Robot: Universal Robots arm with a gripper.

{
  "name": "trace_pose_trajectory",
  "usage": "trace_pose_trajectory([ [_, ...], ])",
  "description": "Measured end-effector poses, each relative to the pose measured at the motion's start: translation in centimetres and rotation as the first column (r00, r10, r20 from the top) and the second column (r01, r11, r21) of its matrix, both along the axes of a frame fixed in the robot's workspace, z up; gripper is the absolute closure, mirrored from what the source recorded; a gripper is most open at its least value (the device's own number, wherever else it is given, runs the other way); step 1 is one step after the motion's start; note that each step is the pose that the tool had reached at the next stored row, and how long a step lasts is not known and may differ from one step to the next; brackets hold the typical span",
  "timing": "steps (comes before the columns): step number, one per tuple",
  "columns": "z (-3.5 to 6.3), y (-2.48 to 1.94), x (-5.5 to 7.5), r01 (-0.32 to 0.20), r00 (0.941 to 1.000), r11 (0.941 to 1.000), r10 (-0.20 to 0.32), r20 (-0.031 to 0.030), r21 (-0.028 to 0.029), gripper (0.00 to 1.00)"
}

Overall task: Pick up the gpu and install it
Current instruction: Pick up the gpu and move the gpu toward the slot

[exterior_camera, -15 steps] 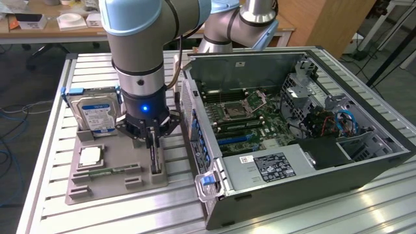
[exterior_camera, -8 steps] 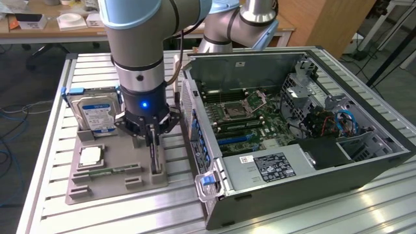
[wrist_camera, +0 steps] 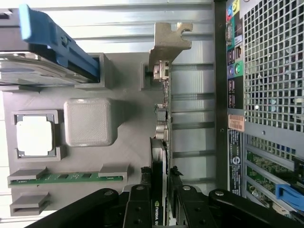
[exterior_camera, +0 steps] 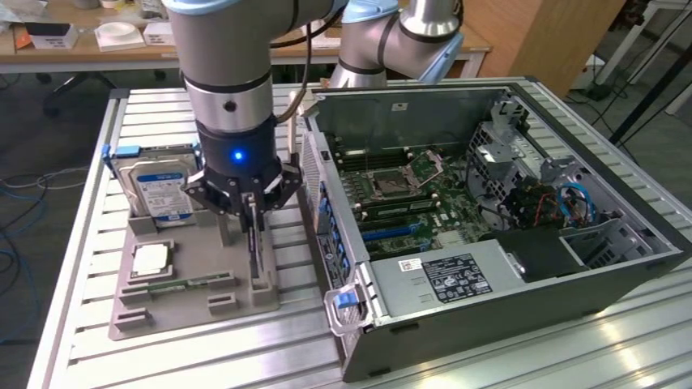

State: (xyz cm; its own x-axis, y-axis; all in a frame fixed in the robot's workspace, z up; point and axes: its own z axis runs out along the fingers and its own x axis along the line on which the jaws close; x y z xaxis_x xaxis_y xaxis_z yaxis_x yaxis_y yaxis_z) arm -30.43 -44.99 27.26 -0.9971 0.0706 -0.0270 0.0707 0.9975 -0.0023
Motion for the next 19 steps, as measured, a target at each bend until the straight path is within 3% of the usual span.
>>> trace_pose_trajectory([
  [12,0.4,0.0,0.0,0.0,1.0,1.0,0.0,-0.0004,0.0022,0.74],
  [19,3.12,0.0,0.0,0.0,1.0,1.0,0.0,0.0,0.0025,0.74],
])
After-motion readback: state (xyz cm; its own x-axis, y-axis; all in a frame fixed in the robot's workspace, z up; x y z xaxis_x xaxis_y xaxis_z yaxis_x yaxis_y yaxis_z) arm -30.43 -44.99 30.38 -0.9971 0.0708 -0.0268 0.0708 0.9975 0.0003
